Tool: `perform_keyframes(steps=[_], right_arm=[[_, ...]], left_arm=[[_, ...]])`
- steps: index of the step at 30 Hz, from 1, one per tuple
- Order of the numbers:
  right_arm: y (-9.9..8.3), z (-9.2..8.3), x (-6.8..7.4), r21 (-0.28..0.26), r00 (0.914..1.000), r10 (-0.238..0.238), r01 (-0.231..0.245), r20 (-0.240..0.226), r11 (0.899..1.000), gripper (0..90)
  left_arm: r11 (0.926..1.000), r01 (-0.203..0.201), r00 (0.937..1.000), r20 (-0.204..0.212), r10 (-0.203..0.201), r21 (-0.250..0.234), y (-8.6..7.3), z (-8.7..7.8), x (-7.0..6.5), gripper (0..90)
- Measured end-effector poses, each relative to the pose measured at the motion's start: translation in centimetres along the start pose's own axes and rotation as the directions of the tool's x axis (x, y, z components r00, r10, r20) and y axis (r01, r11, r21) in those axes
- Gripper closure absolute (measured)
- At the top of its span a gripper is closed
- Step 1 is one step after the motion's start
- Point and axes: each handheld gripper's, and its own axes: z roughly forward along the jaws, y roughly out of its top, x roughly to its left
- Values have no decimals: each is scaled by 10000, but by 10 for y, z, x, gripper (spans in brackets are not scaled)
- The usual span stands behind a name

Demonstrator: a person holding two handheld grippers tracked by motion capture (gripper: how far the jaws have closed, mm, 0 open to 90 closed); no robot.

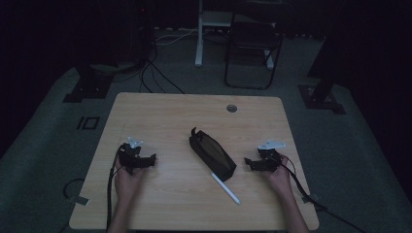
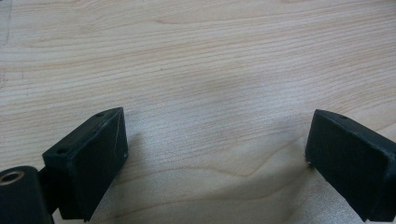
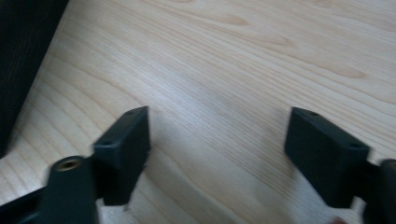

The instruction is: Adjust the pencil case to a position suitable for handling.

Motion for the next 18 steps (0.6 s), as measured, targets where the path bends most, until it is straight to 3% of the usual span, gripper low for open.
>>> perform_keyframes(steps=[8, 12, 17, 18], right_arm=[[-2, -2, 1, -64, 9995, 205, -203, 239, 9998, 300], [-1, -7, 5, 68, 9990, 284, -286, 333, 9996, 411], [4, -22, 14, -465, 9992, 348, -339, 192, 9983, 432], [6, -28, 21, -618, 9998, 202, -197, 88, 9979, 431]], left_arm=[[10000, 46, 10000, -63, -46, -6, 0, 0, -1, 61], [10000, 51, 10000, -65, -51, -8, 0, 0, -1, 61], [10000, 62, 10000, -68, -62, -11, 0, 0, -1, 61], [10000, 67, 10000, -73, -67, -13, 0, 0, -1, 62]])
